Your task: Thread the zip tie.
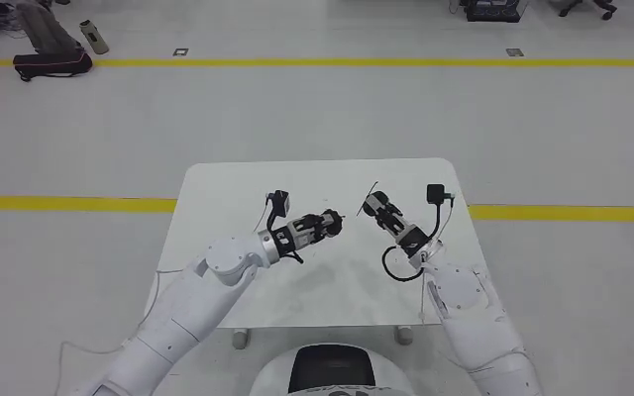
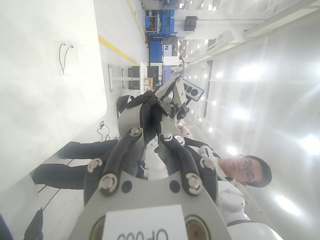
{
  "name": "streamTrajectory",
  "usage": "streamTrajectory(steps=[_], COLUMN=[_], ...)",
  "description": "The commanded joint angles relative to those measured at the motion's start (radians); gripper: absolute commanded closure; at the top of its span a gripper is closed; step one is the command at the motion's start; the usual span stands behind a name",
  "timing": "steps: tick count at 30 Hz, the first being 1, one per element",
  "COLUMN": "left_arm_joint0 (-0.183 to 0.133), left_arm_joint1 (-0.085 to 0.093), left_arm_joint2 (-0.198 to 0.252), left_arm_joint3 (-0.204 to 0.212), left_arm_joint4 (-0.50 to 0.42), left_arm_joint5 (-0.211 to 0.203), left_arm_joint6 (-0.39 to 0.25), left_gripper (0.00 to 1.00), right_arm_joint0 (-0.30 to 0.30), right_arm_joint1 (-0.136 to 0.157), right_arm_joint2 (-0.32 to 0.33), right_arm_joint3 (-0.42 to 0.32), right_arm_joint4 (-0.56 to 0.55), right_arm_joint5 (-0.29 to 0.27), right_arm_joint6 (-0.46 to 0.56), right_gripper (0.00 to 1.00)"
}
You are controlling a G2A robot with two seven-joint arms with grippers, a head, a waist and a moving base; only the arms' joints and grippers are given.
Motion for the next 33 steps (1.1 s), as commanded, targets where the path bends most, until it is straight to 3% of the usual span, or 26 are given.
streamTrajectory(steps=[1, 10, 21, 27, 33], left_arm_joint0=[0.002, 0.001, 0.011, 0.018, 0.039], left_arm_joint1=[0.000, 0.001, 0.003, 0.011, 0.023], left_arm_joint2=[-0.001, 0.000, -0.011, -0.043, -0.083], left_arm_joint3=[-0.005, -0.011, -0.037, -0.045, -0.081], left_arm_joint4=[0.003, 0.035, 0.045, 0.067, 0.082], left_arm_joint5=[0.005, 0.000, 0.041, 0.044, 0.059], left_arm_joint6=[0.005, 0.019, 0.034, 0.046, 0.043], left_gripper=[1.00, 1.00, 1.00, 1.00, 1.00], right_arm_joint0=[0.003, 0.005, 0.010, 0.015, 0.019], right_arm_joint1=[0.002, 0.004, 0.010, 0.018, 0.028], right_arm_joint2=[-0.008, -0.011, -0.047, -0.060, -0.070], right_arm_joint3=[0.002, -0.002, -0.003, -0.008, -0.005], right_arm_joint4=[0.010, -0.001, -0.033, 0.000, 0.018], right_arm_joint5=[0.000, 0.000, 0.000, 0.000, 0.000], right_arm_joint6=[-0.011, -0.031, -0.104, -0.102, -0.097], right_gripper=[1.00, 1.00, 1.00, 1.00, 1.00])
